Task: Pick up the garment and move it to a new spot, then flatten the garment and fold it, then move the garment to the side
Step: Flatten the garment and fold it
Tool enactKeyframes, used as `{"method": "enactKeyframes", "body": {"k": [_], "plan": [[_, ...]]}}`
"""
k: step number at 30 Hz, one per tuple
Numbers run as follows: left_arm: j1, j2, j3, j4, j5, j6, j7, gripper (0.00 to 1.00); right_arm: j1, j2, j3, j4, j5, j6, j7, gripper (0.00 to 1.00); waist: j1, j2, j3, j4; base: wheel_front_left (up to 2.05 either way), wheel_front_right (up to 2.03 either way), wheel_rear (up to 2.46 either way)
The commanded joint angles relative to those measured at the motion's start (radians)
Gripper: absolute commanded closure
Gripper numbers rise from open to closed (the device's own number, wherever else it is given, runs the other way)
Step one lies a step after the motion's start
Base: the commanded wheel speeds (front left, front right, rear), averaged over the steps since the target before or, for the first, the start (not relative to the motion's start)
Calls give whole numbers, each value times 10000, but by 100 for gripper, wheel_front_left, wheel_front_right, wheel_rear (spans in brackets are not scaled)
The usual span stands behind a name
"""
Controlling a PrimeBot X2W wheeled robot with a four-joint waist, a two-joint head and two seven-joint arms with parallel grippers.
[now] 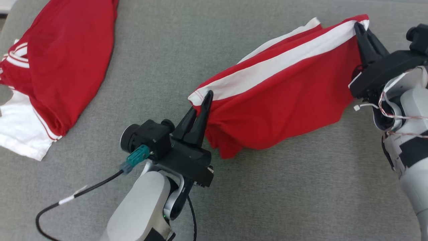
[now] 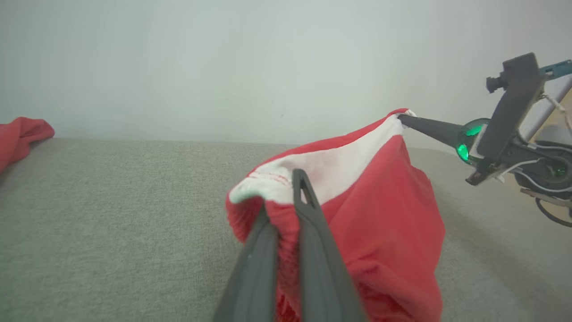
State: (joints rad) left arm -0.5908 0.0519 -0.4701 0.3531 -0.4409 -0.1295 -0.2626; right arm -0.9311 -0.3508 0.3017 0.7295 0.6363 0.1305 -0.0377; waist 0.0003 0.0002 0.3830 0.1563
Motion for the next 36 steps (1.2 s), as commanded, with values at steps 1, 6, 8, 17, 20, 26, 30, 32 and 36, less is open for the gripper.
{"method": "enactKeyframes", "body": {"k": [1,6,8,17,20,26,30,32,36], "plan": [[-125,-15,-39,48,-75,2,-34,100,-86,-25,12,109,-27,5,-95,100,-3,-2,323,333,0,0,0],[-549,-14,-428,509,-359,124,-35,100,-1017,223,545,1550,-21,5,-358,100,-3,-2,451,406,0,0,0],[-669,-14,-558,618,-484,192,-34,100,-1307,308,706,1988,42,5,-484,68,-3,-2,467,406,0,0,0],[-59,-7,-474,526,-226,494,-34,0,-1150,176,1801,2640,400,5,-1339,0,-3,-2,40,210,0,0,0],[567,-4,-53,190,9,586,-34,0,-841,-137,2195,2497,674,5,-1508,0,-3,-2,-224,166,0,0,0],[1919,-7,1169,-977,791,764,-35,0,-135,-780,2602,2657,1372,5,-1371,0,-3,-2,-615,309,0,0,0],[2651,-9,1937,-1943,1623,863,-34,0,118,-1028,2759,2813,1691,5,-1346,0,-3,-2,-710,472,0,0,0],[3117,-11,2545,-2814,2110,1009,-34,0,128,-1076,2862,3042,1862,5,-1226,0,-3,-2,-708,607,0,0,0],[3791,-11,3128,-3541,2573,1157,-34,0,72,-1038,3009,3378,2032,5,-1077,0,-3,-2,-662,799,0,0,0]]}}
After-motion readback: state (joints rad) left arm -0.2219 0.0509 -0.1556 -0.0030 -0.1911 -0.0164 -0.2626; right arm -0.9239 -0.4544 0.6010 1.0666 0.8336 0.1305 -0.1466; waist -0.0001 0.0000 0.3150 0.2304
